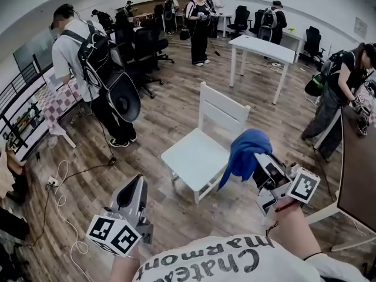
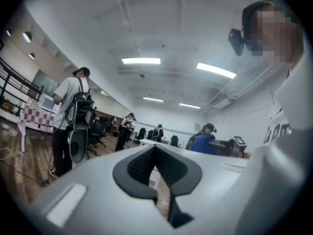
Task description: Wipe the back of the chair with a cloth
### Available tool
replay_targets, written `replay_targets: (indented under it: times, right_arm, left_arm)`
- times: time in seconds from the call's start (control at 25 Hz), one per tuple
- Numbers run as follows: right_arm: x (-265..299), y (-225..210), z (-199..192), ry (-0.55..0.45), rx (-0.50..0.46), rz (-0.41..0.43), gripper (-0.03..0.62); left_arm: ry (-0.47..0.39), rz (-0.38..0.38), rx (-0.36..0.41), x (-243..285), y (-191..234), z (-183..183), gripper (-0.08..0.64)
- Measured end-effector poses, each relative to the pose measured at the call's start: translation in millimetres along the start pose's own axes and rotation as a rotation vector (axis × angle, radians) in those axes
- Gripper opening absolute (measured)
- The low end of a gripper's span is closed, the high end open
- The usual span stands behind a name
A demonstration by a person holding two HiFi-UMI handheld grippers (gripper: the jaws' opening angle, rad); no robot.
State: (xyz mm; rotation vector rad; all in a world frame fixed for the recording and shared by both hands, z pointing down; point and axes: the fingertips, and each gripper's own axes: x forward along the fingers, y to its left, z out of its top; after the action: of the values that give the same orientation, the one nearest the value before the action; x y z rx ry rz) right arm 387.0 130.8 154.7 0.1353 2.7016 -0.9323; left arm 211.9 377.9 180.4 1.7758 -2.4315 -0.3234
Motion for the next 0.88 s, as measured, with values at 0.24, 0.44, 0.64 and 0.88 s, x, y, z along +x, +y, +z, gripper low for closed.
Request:
replay_targets:
  times: [0.24, 0.44, 0.64, 0.88]
  right_arm:
    - [34, -23, -3, 0.040, -0.038, 0.034, 0.067]
    - [67, -36, -26, 0.066, -0.126, -0.052, 0.067]
    - [85, -65, -22, 0.102, -0.167, -0.067, 0.067]
    - [118, -83, -35, 0.098, -0.158, -0.111, 0.067]
  left_arm:
    - [-0.017, 0.036, -0.013, 25, 23, -3, 0.009]
    - [0.016, 0.057, -0.009, 21, 53, -6, 0.009]
    - [0.047, 0.082, -0.020, 49, 64, -10, 0.009]
    - [0.079, 0.037, -0.017, 79, 102, -8, 0.009]
